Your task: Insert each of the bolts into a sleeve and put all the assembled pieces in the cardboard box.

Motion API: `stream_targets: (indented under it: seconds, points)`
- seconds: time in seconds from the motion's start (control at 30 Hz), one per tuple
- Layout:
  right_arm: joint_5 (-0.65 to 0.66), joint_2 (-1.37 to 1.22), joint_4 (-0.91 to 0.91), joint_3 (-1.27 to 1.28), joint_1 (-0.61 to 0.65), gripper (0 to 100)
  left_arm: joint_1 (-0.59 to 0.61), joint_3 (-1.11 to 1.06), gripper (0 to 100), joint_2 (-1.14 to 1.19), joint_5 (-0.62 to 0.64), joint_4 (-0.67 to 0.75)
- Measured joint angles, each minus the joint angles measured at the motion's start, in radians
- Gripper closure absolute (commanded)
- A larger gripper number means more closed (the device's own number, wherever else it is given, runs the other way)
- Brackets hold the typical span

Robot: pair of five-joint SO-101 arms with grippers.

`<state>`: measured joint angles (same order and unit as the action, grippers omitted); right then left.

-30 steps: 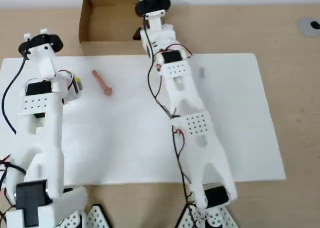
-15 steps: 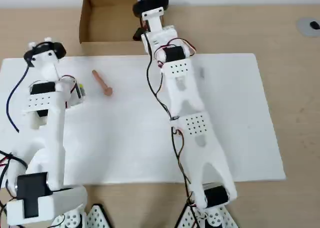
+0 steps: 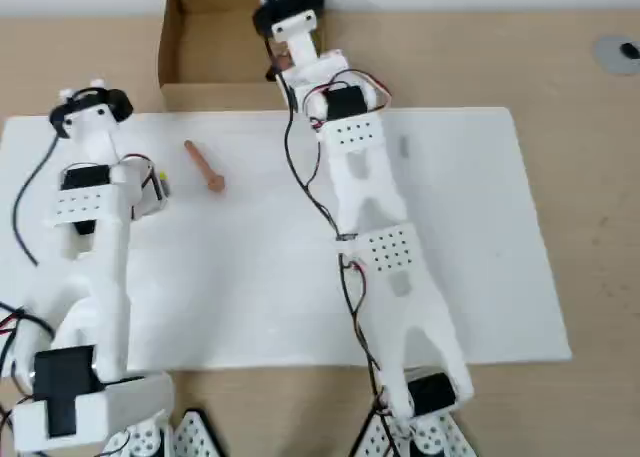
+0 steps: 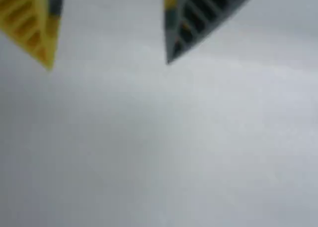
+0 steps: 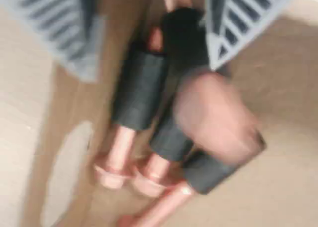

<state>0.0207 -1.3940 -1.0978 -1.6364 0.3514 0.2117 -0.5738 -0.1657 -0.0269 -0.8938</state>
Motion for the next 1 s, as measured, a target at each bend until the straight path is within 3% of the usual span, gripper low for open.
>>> stream_targets:
  seconds: [0.43, 0.73, 0.87, 1.0]
  points:
    - [0.003, 0.124, -0.172, 0.003, 0.057, 74.8, -0.015, 0.009, 84, 0.000, 0.000, -0.018]
    - [-0.087, 0.562, -0.647, 0.008, 0.058, 74.8, -0.132, 0.430, 84, 0.078, -0.011, -0.425]
    - [-0.098, 0.784, -0.677, 0.143, 0.058, 74.9, -0.129, 0.701, 84, 0.207, 0.135, -0.618]
    - [-0.098, 1.051, -0.678, 0.442, 0.058, 74.9, -0.118, 0.830, 84, 0.404, 0.304, -0.706]
